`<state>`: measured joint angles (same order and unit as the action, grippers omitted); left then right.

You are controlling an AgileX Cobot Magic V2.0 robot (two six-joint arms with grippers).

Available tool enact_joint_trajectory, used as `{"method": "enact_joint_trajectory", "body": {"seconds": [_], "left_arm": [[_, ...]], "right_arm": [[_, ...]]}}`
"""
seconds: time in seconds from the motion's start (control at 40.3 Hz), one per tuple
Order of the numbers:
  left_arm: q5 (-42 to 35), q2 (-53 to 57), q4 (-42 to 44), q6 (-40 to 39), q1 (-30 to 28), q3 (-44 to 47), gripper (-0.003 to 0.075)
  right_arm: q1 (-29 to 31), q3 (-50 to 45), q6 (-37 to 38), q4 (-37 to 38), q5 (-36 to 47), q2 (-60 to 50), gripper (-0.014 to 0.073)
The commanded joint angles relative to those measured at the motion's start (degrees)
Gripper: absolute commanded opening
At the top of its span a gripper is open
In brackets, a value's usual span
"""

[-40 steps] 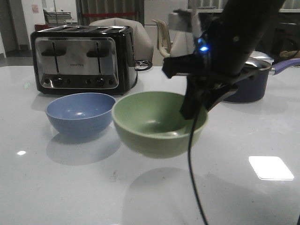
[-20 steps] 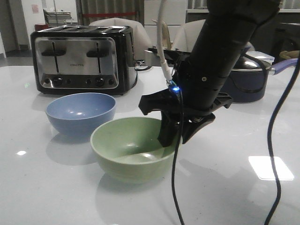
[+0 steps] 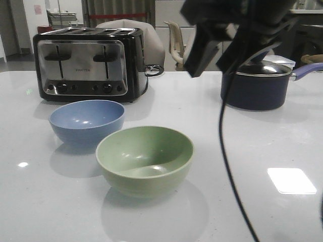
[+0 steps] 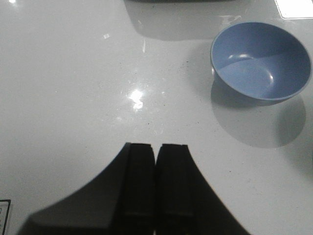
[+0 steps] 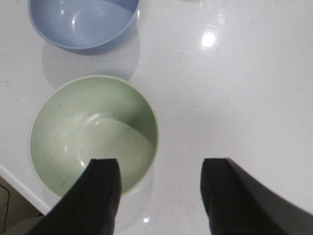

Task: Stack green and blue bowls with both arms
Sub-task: 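Open the right gripper and lift it away from the green bowl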

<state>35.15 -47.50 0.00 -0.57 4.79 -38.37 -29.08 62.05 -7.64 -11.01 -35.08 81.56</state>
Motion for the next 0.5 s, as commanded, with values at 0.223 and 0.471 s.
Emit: {"method": "enact_joint_trajectory", "body": {"seconds": [0.223,0.471], "left_arm": [[-4.32,-0.29,-2.20,0.57,0.26,-1.77,0.0101],[-3.69,-7.79,-7.36,5.82,0.80,-5.49,0.0138]], "right_arm": [[0.04,-13.79,-0.37,3.39,2.05,-23.20,0.0482],[0.04,-18.89,-0.37,3.39,1.88,-31.00,0.0482]]}}
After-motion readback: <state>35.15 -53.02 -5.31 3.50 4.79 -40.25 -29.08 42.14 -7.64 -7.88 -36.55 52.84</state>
